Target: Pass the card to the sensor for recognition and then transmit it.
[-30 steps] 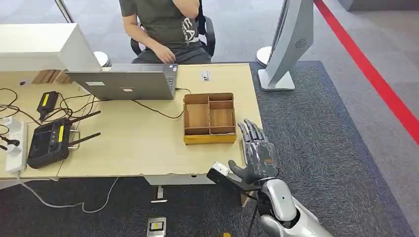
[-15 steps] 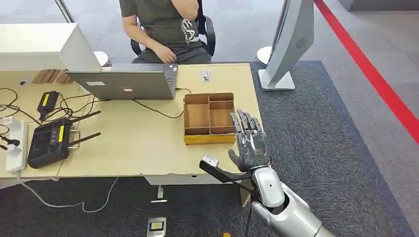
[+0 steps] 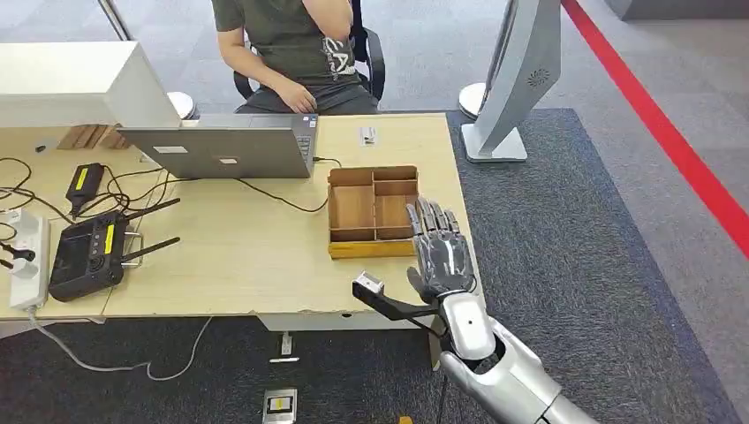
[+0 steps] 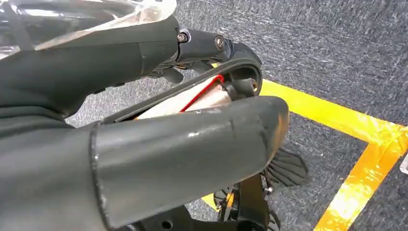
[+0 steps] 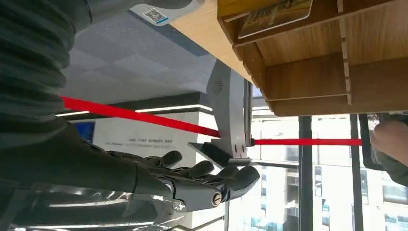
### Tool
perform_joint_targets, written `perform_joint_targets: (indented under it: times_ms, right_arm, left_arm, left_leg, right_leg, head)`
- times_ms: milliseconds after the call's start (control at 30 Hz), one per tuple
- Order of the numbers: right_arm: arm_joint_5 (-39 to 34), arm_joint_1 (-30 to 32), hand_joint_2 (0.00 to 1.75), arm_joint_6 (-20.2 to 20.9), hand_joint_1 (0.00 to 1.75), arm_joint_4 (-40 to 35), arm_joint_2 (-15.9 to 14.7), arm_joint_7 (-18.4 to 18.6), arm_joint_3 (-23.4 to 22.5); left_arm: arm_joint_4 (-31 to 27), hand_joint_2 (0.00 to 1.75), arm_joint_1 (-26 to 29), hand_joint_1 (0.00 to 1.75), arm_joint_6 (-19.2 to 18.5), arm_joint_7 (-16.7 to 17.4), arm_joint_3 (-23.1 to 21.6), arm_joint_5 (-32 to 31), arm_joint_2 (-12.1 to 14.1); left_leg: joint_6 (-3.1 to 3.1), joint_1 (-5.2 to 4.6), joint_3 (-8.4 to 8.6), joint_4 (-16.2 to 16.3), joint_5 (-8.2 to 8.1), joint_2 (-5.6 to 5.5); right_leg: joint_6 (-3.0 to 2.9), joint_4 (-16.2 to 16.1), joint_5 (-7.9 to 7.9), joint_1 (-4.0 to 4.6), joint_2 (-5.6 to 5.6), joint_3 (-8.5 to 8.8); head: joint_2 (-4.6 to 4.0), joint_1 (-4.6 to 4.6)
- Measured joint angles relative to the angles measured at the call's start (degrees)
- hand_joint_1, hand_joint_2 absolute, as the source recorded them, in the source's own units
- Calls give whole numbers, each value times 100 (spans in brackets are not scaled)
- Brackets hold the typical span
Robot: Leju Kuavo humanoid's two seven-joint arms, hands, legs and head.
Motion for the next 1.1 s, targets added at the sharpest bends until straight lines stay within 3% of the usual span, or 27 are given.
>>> perform_joint_targets:
  times_ms: [333, 400, 467, 1100]
  right_arm:
    - [-2, -10, 175, 13, 0, 27, 16, 0, -2]
    - [-11, -42, 175, 40, 0, 109, 68, -7, -15]
    - [-31, -213, 175, 162, 0, 514, 311, -26, -31]
    - [122, -619, 175, 252, 0, 1259, 767, -308, -29]
  left_arm:
    - [0, 0, 0, 0, 0, 2, 0, -2, 0]
    - [0, 0, 1, 0, -2, 2, -7, -2, 0]
    - [0, 0, -1, 0, -50, -7, -90, -7, 0]
    - [0, 0, 0, 0, -33, -7, -98, 122, -31]
  left_leg:
    - [0, 0, 0, 0, 0, 0]
    - [0, 0, -1, 0, 0, 0]
    - [0, 0, 0, 0, 0, 0]
    - [-1, 0, 0, 0, 1, 0]
  right_leg:
    - [0, 0, 0, 0, 0, 0]
    - [0, 0, 0, 0, 0, 0]
    - [0, 0, 0, 0, 0, 0]
    - [0, 1, 0, 0, 0, 0]
  head:
    - [2, 0]
    - [2, 0]
    - [0, 0]
    - [0, 0]
